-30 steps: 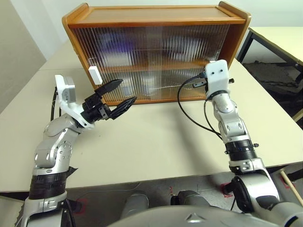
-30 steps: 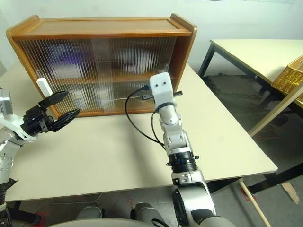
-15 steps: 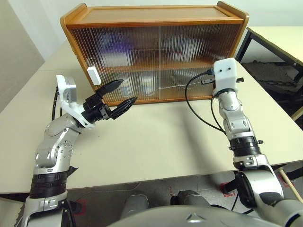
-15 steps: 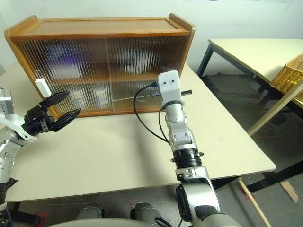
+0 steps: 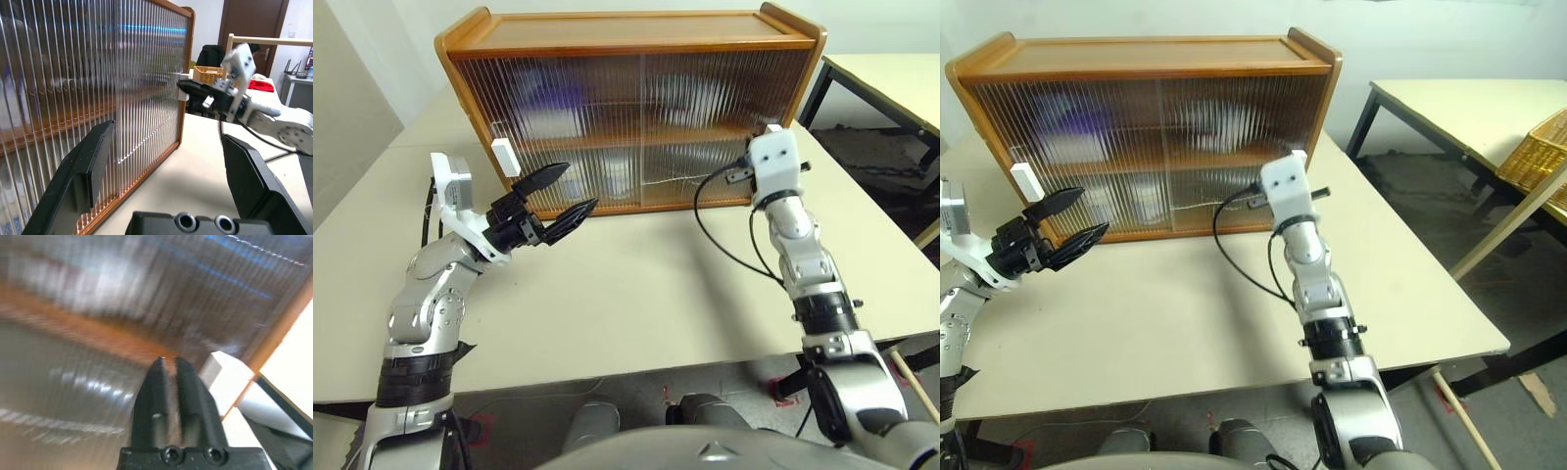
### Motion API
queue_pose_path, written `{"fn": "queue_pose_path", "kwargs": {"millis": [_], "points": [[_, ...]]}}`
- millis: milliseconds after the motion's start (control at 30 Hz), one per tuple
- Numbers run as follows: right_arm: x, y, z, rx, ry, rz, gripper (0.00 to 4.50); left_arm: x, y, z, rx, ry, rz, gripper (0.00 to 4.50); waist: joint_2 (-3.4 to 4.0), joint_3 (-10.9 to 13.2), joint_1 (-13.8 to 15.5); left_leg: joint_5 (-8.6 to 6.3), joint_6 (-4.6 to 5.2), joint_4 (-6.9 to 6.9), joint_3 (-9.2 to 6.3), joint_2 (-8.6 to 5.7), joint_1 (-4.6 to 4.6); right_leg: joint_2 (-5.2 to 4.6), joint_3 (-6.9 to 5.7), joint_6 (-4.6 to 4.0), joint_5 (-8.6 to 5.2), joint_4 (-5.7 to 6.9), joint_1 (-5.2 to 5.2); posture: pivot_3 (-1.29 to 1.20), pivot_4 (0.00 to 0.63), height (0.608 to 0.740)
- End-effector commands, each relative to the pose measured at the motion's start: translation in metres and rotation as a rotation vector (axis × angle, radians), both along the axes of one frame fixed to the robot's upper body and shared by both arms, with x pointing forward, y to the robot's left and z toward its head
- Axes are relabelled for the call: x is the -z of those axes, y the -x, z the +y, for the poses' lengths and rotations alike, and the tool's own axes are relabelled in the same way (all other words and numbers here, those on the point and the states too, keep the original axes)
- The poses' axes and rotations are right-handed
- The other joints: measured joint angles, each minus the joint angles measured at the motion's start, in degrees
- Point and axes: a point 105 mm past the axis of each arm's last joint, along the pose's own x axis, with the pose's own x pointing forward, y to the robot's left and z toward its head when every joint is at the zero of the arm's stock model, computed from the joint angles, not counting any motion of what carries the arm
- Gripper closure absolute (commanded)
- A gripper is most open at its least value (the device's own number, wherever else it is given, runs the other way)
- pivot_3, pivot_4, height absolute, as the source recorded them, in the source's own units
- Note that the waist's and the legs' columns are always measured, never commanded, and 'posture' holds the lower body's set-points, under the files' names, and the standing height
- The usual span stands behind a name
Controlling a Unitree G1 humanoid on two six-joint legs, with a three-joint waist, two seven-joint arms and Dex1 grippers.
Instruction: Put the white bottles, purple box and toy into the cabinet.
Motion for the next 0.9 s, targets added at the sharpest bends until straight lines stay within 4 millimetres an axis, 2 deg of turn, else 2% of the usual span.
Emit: {"fn": "queue_pose_path", "kwargs": {"millis": [33,167,267,300,467,633,767,833,900], "points": [[0.002,0.013,0.009,-0.084,0.011,-0.001,2.82,0.005,0.000,-0.001,0.003,-0.013,0.011,0.00,0.00,0.0,0.0,0.00,0.00,0.00,0.04,0.00,0.00,0.00,0.00,0.00,0.00,0.00,0.00,0.00,0.000,0.740],[0.015,0.028,0.002,-0.099,0.006,0.033,1.31,0.006,0.002,0.000,0.002,-0.013,0.018,0.00,-0.01,0.0,0.0,0.00,0.00,0.03,0.20,-0.02,0.06,0.02,0.01,0.04,-0.02,0.00,0.11,0.00,0.000,0.740],[0.028,0.036,-0.015,-0.073,-0.020,0.071,0.22,0.008,0.004,0.002,-0.006,-0.012,0.026,0.00,-0.01,0.0,0.0,0.01,0.01,0.05,0.19,-0.04,0.11,0.02,0.01,0.06,-0.03,-0.01,0.20,0.00,0.000,0.740],[0.034,0.037,-0.024,-0.060,-0.044,0.090,0.05,0.009,0.004,0.003,-0.013,-0.010,0.031,0.00,-0.01,0.0,0.0,0.01,0.01,0.07,0.18,-0.07,0.11,0.03,0.02,0.06,-0.03,-0.01,0.22,0.00,0.000,0.740],[0.058,0.043,-0.061,-0.009,-0.135,0.163,0.05,0.022,0.009,0.020,-0.106,-0.002,0.063,0.00,-0.02,0.0,-0.2,0.01,0.00,0.12,0.24,-0.14,0.19,0.03,0.10,0.06,-0.06,-0.01,0.30,-0.01,0.000,0.740],[0.065,0.044,-0.078,-0.012,-0.176,0.178,0.05,0.035,0.014,0.036,-0.199,0.005,0.088,0.00,-0.02,0.0,-0.4,0.01,0.00,0.09,0.29,-0.15,0.34,0.04,0.12,-0.26,-0.28,-0.01,0.39,-0.01,0.000,0.740],[0.074,0.046,-0.106,0.043,-0.217,0.189,0.05,0.055,0.019,0.082,-0.456,0.063,0.114,0.00,0.05,0.0,-0.5,0.01,0.00,0.02,0.33,-0.17,0.64,0.04,0.17,-0.21,-0.45,-0.02,0.66,-0.01,0.000,0.740],[0.078,0.048,-0.112,0.035,-0.208,0.187,0.05,0.064,0.023,0.126,-0.692,0.063,0.110,0.00,0.03,0.0,-0.6,0.01,0.00,-0.04,0.31,-0.17,0.72,0.03,0.19,-0.21,-0.53,-0.02,0.72,-0.01,0.000,0.740],[0.079,0.048,-0.117,0.039,-0.210,0.184,0.05,0.069,0.029,0.156,-0.855,0.066,0.097,0.00,0.03,0.0,-0.6,0.01,0.00,-0.11,0.29,-0.14,0.77,0.04,0.19,-0.26,-0.57,-0.01,0.75,0.00,0.000,0.740]]}}
